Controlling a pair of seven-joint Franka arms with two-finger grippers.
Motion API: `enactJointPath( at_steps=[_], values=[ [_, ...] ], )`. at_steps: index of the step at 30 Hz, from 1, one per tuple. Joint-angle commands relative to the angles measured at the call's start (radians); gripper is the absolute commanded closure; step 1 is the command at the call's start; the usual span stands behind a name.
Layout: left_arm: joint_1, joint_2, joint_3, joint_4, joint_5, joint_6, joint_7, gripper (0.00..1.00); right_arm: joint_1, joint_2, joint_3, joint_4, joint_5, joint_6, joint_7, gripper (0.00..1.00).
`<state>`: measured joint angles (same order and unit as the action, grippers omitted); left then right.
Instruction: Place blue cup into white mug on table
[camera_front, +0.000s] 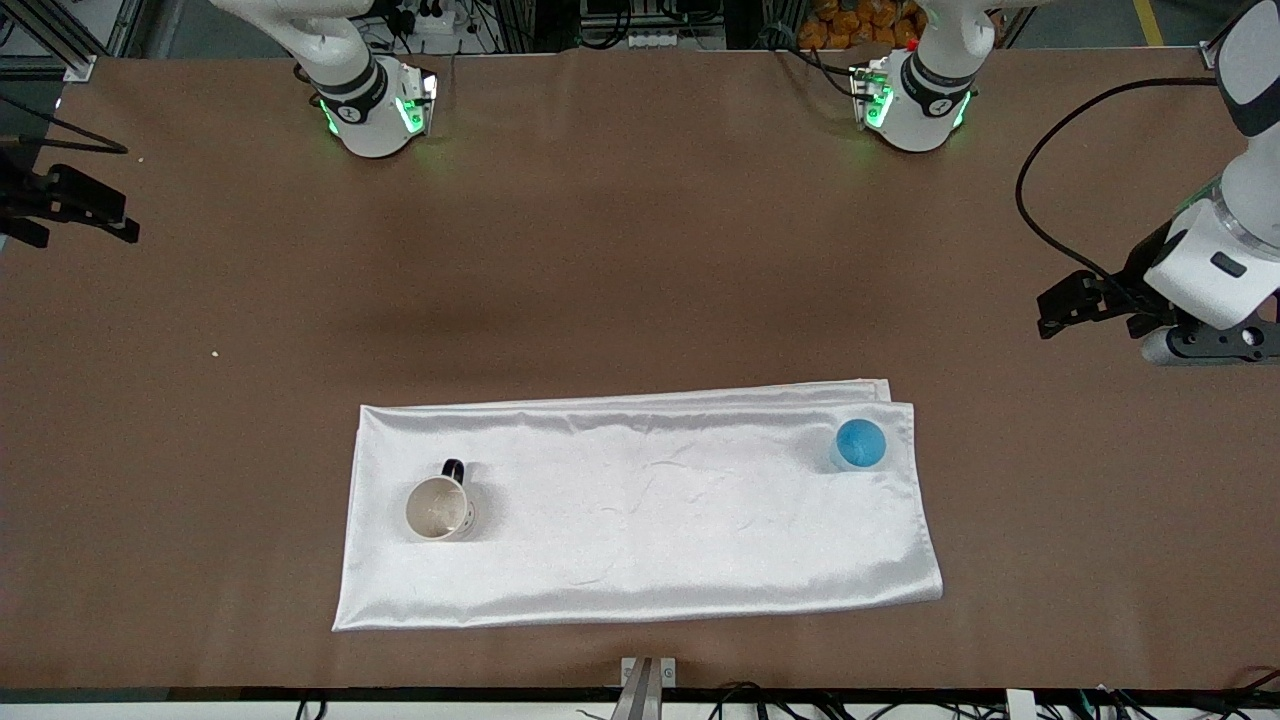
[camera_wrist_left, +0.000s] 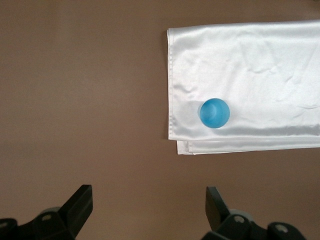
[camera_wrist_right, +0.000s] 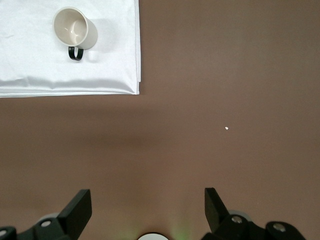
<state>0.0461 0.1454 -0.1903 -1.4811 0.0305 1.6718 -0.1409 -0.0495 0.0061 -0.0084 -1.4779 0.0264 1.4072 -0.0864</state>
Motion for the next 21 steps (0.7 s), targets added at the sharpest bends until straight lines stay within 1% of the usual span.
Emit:
enactJointPath(
  at_steps=[1, 4, 7, 12, 17, 21],
  values=[
    [0.003, -0.017, -0.001, -0.007, 0.025, -0.012, 0.007, 0.00, 0.002, -0.005, -0.005, -0.001, 0.012, -0.007, -0.007, 0.00],
    [0.001, -0.015, 0.002, -0.004, 0.034, -0.017, 0.003, 0.00, 0.002, -0.005, -0.005, -0.001, 0.012, -0.007, -0.007, 0.00],
    [-0.003, -0.015, -0.007, -0.005, 0.098, -0.030, -0.002, 0.00, 0.002, -0.005, -0.005, -0.002, 0.012, -0.007, -0.007, 0.00],
    [-0.005, -0.007, -0.011, -0.025, 0.100, -0.029, -0.011, 0.00, 0.005, -0.003, -0.005, -0.004, 0.013, -0.007, -0.007, 0.00],
    [0.003, -0.007, -0.012, -0.088, 0.075, 0.041, -0.029, 0.00, 0.020, -0.002, -0.004, -0.038, 0.020, 0.009, -0.006, 0.00],
    [0.017, -0.009, -0.012, -0.157, 0.025, 0.123, -0.032, 0.00, 0.036, -0.002, -0.004, -0.110, 0.050, 0.088, -0.006, 0.00]
  ],
)
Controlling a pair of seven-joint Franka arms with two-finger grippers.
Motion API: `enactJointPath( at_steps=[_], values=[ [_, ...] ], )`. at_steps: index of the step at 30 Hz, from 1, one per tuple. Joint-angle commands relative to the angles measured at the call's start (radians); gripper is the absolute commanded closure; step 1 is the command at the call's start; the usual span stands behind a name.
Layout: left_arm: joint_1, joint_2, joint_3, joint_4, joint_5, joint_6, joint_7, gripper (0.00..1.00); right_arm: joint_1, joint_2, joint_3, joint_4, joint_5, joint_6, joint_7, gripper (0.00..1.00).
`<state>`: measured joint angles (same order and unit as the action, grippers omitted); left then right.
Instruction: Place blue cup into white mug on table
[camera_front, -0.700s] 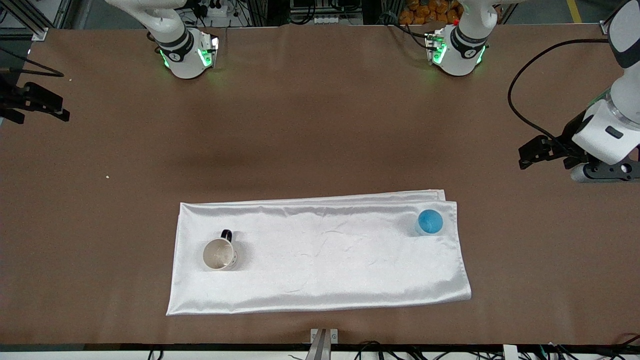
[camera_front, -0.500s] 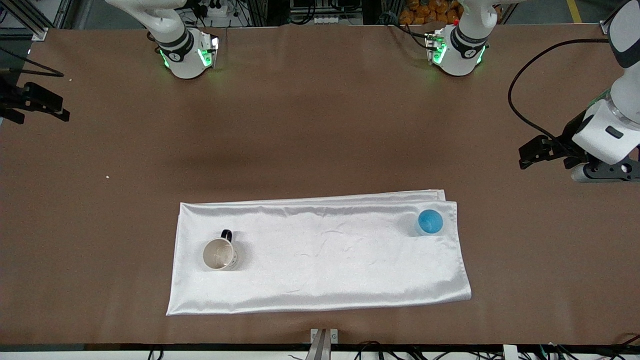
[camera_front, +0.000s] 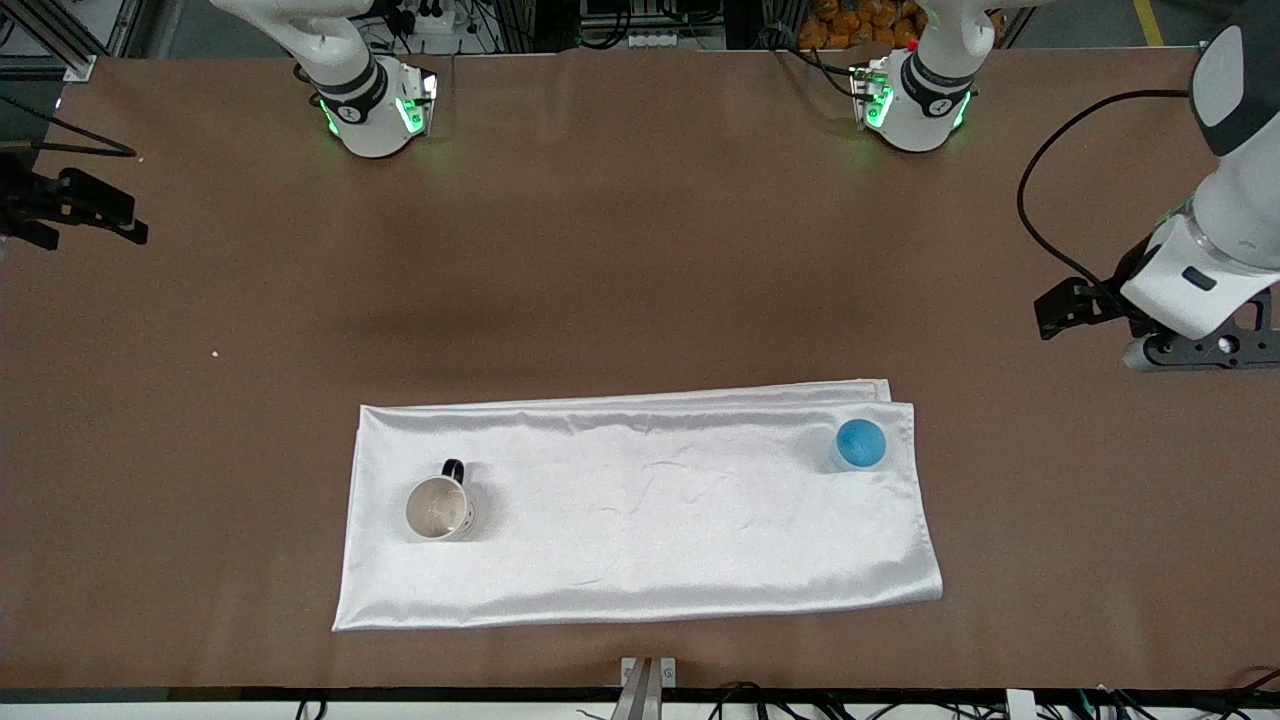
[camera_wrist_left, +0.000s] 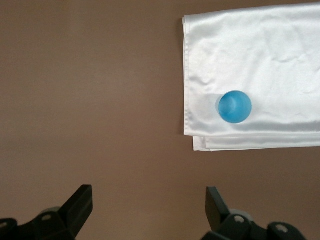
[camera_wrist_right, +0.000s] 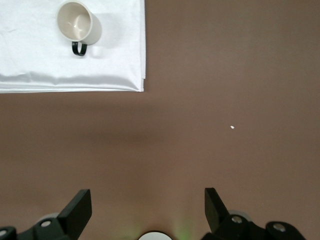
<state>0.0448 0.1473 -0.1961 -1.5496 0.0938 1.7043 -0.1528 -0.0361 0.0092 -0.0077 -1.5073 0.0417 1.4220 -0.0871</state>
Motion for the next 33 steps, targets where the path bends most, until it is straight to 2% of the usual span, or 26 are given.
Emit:
enactJointPath(
  at_steps=[1, 6, 14, 22, 33],
  values=[
    [0.018, -0.011, -0.006, -0.105, -0.042, 0.109, -0.021, 0.00, 0.025, -0.003, -0.005, -0.097, 0.038, 0.098, -0.005, 0.00],
    [0.017, -0.014, -0.006, -0.178, -0.043, 0.201, -0.024, 0.00, 0.085, 0.012, -0.005, -0.159, 0.038, 0.192, -0.005, 0.00],
    [-0.009, 0.011, -0.008, -0.293, -0.043, 0.362, -0.091, 0.00, 0.148, 0.119, -0.005, -0.169, 0.038, 0.233, -0.003, 0.00],
    [-0.017, 0.101, -0.008, -0.296, -0.045, 0.454, -0.093, 0.00, 0.238, 0.253, -0.005, -0.172, 0.038, 0.345, -0.003, 0.00],
    [-0.042, 0.253, -0.008, -0.291, -0.045, 0.659, -0.097, 0.00, 0.303, 0.387, -0.005, -0.172, 0.041, 0.526, 0.007, 0.00]
  ],
)
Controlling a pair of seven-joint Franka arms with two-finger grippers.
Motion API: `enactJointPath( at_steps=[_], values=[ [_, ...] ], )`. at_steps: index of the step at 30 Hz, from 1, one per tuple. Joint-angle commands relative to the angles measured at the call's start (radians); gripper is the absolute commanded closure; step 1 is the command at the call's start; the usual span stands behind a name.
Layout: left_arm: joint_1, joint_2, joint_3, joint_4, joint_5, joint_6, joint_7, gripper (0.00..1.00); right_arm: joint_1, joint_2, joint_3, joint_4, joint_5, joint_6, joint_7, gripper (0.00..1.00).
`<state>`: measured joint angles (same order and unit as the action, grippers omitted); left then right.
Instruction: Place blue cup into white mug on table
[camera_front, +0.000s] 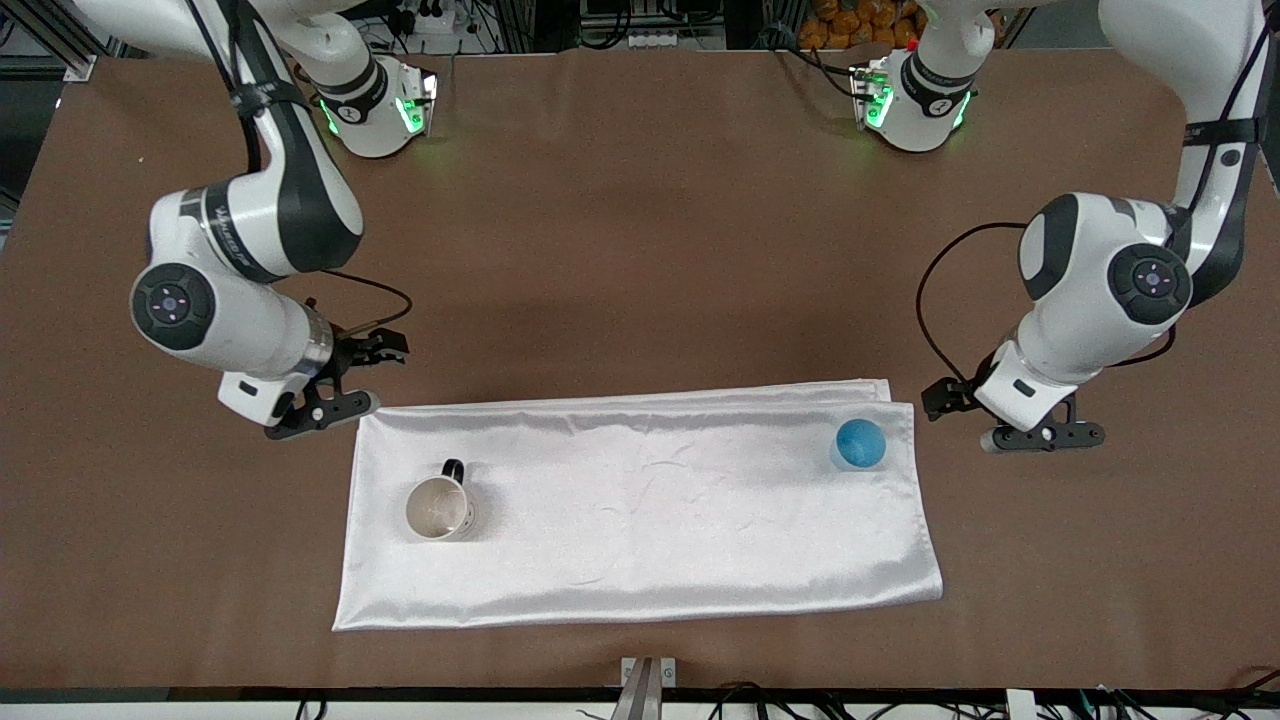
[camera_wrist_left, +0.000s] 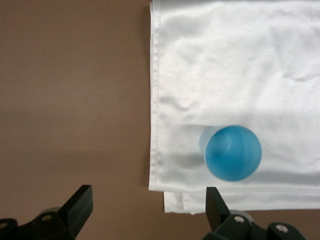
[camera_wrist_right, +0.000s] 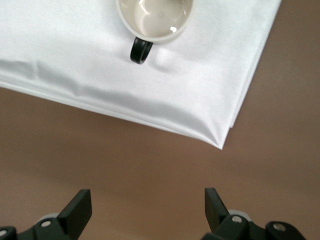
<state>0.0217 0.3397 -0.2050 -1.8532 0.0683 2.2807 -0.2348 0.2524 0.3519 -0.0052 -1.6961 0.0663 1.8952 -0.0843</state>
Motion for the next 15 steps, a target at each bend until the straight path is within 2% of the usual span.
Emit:
enactJointPath(
  at_steps=[1, 15],
  values=[
    [-0.023, 0.070, 0.001, 0.012, -0.021, 0.095, -0.018, 0.00, 0.018, 0.054, -0.007, 0.016, 0.017, 0.070, 0.006, 0.00],
    [-0.032, 0.160, 0.003, 0.019, -0.024, 0.145, -0.035, 0.00, 0.018, 0.193, -0.007, 0.026, 0.064, 0.307, 0.055, 0.00]
  ],
)
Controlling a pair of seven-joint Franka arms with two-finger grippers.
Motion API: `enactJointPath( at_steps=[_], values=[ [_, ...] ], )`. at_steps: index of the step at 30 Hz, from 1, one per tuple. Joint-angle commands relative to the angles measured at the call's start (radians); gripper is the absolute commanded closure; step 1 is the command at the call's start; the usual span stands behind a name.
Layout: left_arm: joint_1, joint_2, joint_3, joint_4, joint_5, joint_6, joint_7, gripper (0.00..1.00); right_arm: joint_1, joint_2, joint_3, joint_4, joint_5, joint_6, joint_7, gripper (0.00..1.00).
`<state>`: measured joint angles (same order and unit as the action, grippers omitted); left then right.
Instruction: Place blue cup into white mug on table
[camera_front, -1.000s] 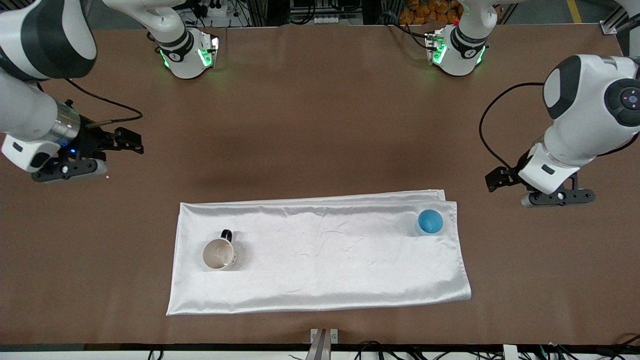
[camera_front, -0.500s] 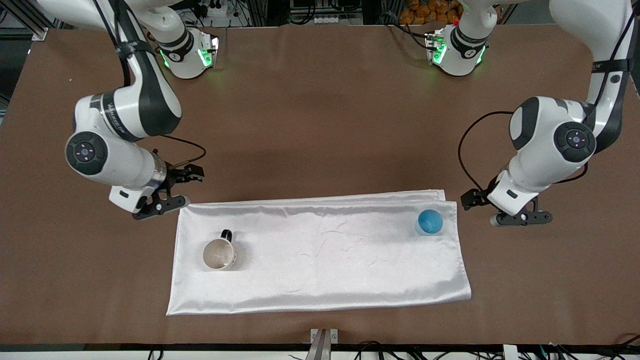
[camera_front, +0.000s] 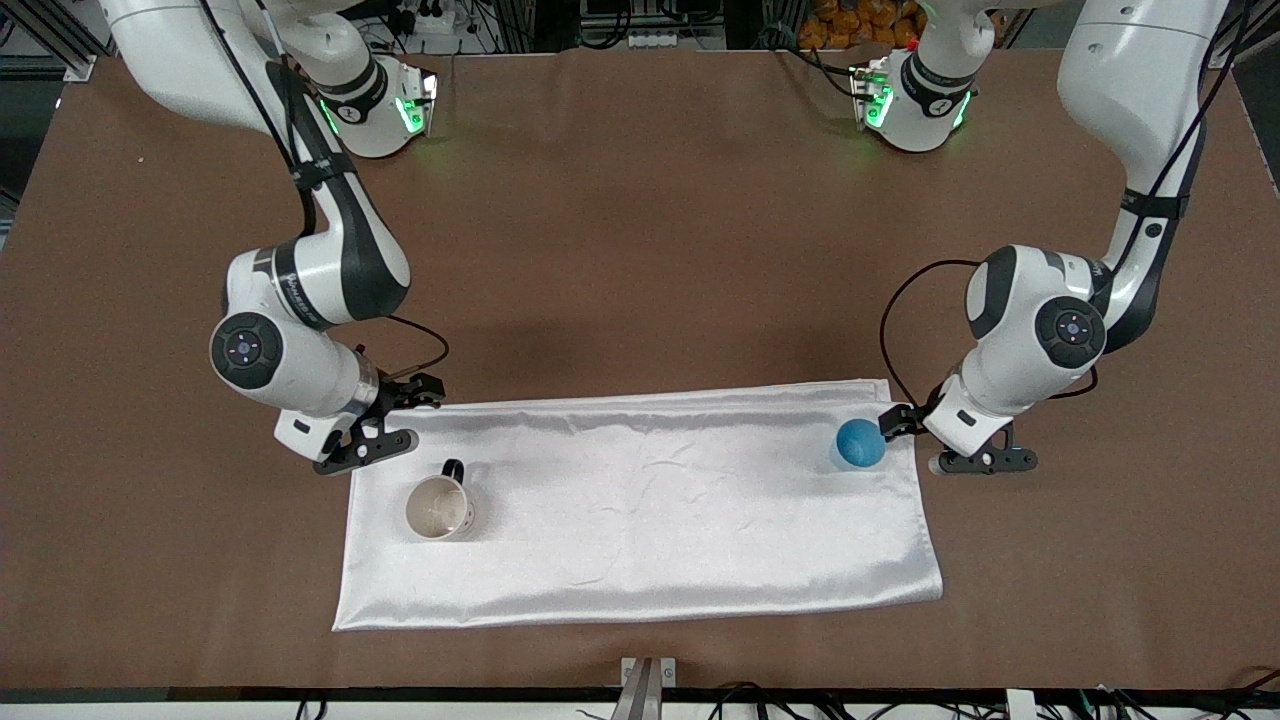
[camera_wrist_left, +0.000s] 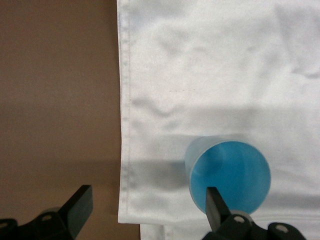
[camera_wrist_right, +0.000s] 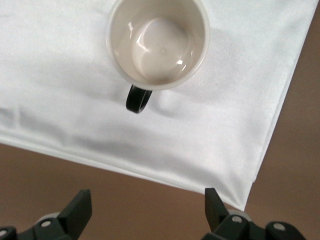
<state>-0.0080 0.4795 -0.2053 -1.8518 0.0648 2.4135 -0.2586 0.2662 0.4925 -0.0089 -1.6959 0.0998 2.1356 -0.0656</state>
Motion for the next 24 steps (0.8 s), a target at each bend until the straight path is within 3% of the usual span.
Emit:
enactJointPath(
  at_steps=[1, 24],
  values=[
    [-0.003, 0.027, 0.003, 0.017, -0.020, 0.012, -0.011, 0.00, 0.004, 0.061, -0.003, 0.028, 0.034, 0.085, 0.043, 0.00],
    [-0.059, 0.085, 0.004, 0.057, -0.003, 0.015, -0.094, 0.00, 0.004, 0.212, -0.003, 0.180, 0.031, 0.199, 0.043, 0.00]
  ],
)
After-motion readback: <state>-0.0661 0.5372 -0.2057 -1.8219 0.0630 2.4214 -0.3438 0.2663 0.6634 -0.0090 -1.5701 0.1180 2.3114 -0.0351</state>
